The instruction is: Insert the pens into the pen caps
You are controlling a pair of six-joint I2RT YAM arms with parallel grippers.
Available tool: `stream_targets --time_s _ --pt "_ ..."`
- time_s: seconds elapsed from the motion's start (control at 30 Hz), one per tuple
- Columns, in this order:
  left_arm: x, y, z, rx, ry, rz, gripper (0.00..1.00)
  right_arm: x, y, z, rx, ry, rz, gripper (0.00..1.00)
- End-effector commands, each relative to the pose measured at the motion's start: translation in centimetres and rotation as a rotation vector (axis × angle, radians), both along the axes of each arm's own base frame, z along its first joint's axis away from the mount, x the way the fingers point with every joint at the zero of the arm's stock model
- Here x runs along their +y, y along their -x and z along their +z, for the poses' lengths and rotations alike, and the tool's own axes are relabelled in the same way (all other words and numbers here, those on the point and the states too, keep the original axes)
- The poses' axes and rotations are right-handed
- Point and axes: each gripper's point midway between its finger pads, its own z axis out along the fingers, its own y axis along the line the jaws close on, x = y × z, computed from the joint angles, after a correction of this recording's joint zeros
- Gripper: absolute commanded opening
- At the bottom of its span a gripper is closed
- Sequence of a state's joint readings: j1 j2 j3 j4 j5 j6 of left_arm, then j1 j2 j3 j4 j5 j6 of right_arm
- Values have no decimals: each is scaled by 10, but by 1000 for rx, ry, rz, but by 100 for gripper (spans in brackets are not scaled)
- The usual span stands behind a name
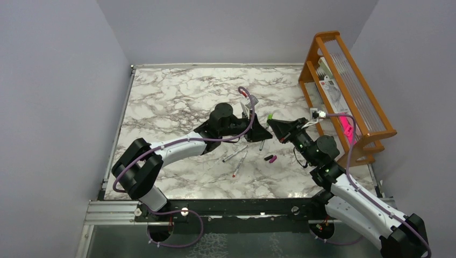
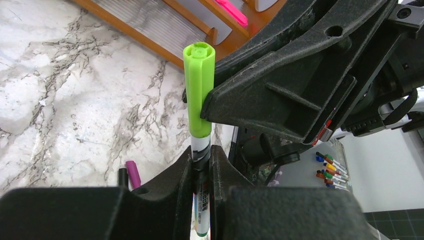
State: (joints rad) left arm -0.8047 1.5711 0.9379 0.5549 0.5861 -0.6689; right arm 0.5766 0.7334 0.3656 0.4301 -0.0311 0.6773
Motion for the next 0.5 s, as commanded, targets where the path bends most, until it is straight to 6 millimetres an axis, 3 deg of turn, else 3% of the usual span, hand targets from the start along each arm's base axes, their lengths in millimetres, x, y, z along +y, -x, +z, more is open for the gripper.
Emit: stream_targets --time_s 0.0,0.17,0.33,0.47 --pt "20 -69 118 -260 279 263 0 36 65 -87 246 154 355 1" --pt "22 -55 95 -262 234 204 0 37 59 -66 220 115 333 1" --pt "28 -40 56 -256 151 157 0 37 51 -33 163 77 302 12" --pt "39 -37 29 -255 71 180 0 34 49 -4 106 29 281 13"
